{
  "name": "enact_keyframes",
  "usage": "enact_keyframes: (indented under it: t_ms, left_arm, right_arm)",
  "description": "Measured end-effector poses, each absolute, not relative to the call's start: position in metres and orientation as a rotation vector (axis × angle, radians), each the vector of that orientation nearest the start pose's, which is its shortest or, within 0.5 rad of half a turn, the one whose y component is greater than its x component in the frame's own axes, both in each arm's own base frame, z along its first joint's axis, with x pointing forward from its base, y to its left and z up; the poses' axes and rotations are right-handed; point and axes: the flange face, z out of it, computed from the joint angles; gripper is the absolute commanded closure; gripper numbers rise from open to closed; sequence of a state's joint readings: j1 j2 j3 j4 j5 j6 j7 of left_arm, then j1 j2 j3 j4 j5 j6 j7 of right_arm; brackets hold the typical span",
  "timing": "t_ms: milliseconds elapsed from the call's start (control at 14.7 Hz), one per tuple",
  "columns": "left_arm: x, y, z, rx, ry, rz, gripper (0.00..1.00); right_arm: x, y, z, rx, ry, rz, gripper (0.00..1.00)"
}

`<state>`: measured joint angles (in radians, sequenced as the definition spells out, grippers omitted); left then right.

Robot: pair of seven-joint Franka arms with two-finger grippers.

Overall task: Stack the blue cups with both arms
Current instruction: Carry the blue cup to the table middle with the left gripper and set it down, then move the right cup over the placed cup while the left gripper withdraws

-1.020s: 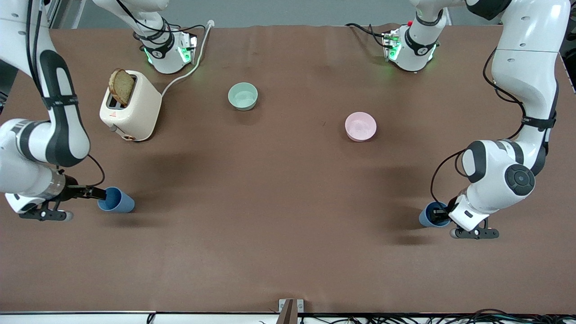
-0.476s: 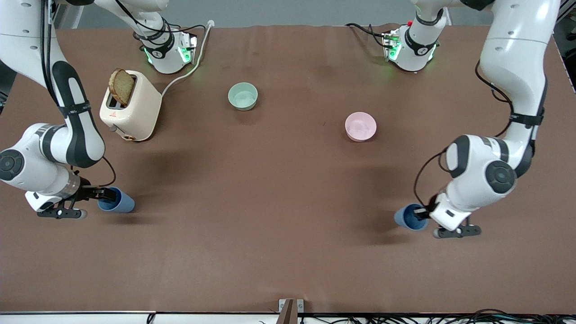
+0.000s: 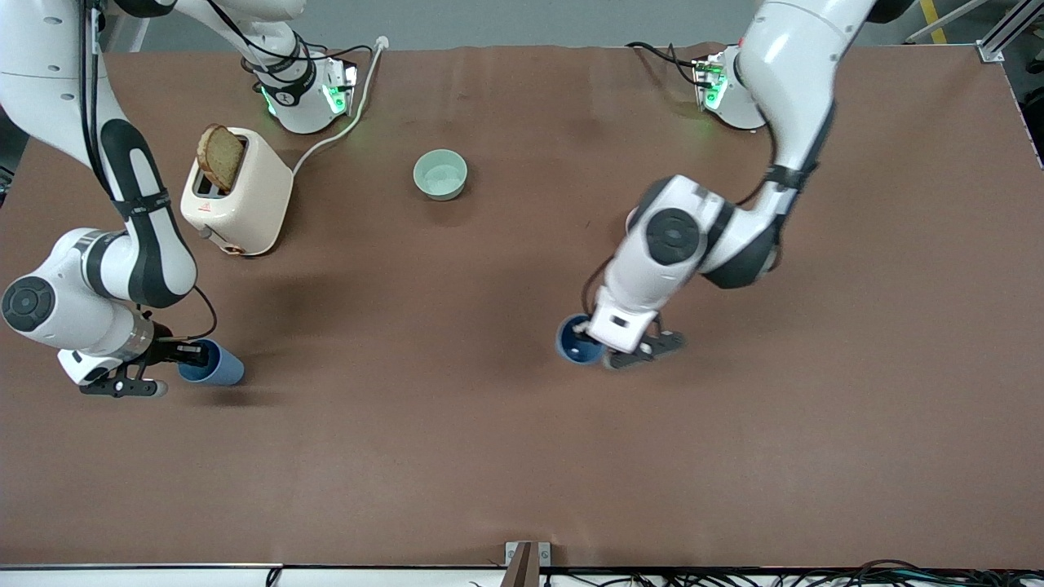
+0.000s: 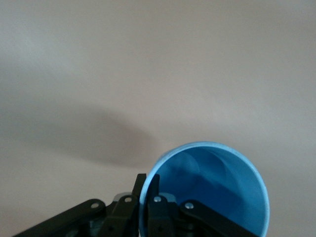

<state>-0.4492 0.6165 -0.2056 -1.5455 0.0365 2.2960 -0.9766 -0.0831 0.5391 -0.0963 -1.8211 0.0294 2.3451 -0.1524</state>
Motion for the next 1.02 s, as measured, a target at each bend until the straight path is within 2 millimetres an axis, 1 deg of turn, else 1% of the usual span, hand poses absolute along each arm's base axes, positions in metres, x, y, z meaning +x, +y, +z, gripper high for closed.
enact_keyframes:
  t_ms: [136, 204, 272, 340, 408, 476, 612, 680, 748, 816, 884, 952, 1020]
  left_arm:
    - [0.566, -0.454, 0.289, -3.246, -0.587, -0.038, 1.0]
    - [0.56, -0.469, 0.278, -3.236, -0.589, -0.038, 0.99]
    - [0.554, -0.481, 0.267, -3.223, -0.583, -0.046, 0.95]
    - [0.549, -0.492, 0.256, -3.207, -0.575, -0.061, 0.76]
    - [0.544, -0.5, 0.249, -3.194, -0.566, -0.078, 0.41]
    - [0.542, -0.505, 0.245, -3.187, -0.561, -0.089, 0.0]
    - [0.545, -0.507, 0.247, -3.189, -0.564, -0.106, 0.0]
    - [0.55, -0.505, 0.254, -3.195, -0.576, -0.124, 0.0]
    - [0.558, -0.502, 0.267, -3.201, -0.593, -0.148, 0.0]
    - [0.568, -0.493, 0.286, -3.195, -0.611, -0.169, 0.0]
    - [0.579, -0.48, 0.313, -3.185, -0.601, -0.18, 0.0]
    - [0.59, -0.462, 0.347, -3.177, -0.565, -0.185, 0.0]
    - [0.599, -0.439, 0.386, -3.171, -0.51, -0.185, 0.0]
  right_arm:
    - [0.641, -0.111, 0.245, -3.163, 0.045, 0.043, 0.99]
    - [0.643, -0.11, 0.25, -3.16, 0.033, 0.057, 0.99]
    - [0.648, -0.108, 0.259, -3.155, 0.023, 0.078, 0.98]
    - [0.654, -0.105, 0.274, -3.146, 0.015, 0.107, 0.98]
    - [0.662, -0.099, 0.295, -3.128, 0.013, 0.133, 0.98]
    - [0.671, -0.092, 0.32, -3.095, 0.02, 0.143, 0.98]
    - [0.684, -0.071, 0.369, -3.029, 0.04, 0.115, 0.98]
    - [0.689, -0.059, 0.387, -3.017, 0.059, 0.094, 0.98]
    - [0.692, -0.044, 0.399, -3.009, 0.088, 0.076, 0.98]
    - [0.694, -0.024, 0.408, -3.006, 0.125, 0.063, 0.98]
    - [0.696, 0.003, 0.415, -3.005, 0.167, 0.053, 0.98]
    - [0.695, 0.037, 0.422, -3.002, 0.208, 0.047, 0.98]
    - [0.693, 0.077, 0.43, -2.998, 0.255, 0.042, 0.98]
